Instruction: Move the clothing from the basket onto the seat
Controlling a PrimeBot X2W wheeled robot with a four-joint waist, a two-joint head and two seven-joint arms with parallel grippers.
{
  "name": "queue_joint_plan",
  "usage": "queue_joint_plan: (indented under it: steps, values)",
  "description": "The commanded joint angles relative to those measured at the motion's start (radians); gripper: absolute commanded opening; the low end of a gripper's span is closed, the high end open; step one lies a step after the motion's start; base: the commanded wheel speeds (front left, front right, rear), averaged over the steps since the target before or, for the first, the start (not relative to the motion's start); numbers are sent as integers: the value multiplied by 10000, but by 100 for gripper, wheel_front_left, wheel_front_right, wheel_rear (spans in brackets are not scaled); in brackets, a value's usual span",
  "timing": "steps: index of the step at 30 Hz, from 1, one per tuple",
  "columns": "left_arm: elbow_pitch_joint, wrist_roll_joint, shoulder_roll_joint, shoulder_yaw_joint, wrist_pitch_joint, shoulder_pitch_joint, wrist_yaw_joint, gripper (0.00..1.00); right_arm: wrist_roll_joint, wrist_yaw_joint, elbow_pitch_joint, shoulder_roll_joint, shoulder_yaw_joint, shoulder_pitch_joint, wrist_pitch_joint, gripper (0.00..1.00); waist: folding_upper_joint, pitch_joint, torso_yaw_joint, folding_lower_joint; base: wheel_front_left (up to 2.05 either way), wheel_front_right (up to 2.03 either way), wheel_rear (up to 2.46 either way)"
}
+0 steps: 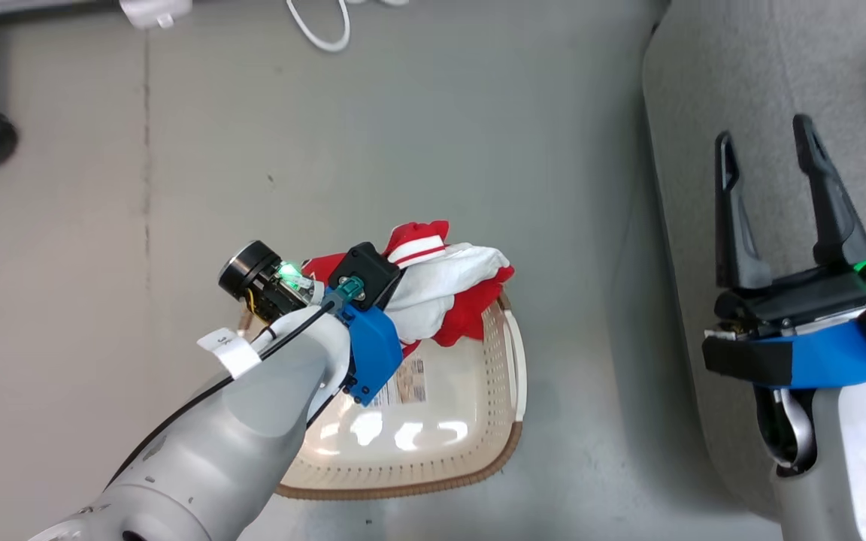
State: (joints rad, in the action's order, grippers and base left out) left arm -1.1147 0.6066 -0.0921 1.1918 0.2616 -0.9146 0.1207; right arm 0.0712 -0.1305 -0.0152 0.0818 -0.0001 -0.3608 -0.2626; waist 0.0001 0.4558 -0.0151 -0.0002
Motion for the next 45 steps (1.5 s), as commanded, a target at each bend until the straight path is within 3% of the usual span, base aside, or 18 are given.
queue_joint_plan:
  steps: [1, 11, 22, 45]
  values:
    - [221, 40, -133, -188, 43, 155, -125, 0, 56, -4, 115, -43, -5, 235, -36, 100, -1, -678, 148, 2, 0, 0, 0]
    - [1807, -20, -670, -1702, 47, 604, -443, 0, 175, -5, 518, -164, 59, 1065, -34, 100, -1, -2088, 214, 2, 0, 0, 0]
    - [2920, -388, -655, -2670, 48, 445, -483, 0, 243, -5, 746, -247, 56, 1774, -34, 100, -1, -3180, 413, 2, 0, 0, 0]
    - [4558, -727, -525, -3055, -20, 25, -603, 0, 468, -5, 930, -322, 185, 2524, -36, 100, -1, -4279, 723, 2, 0, 0, 0]
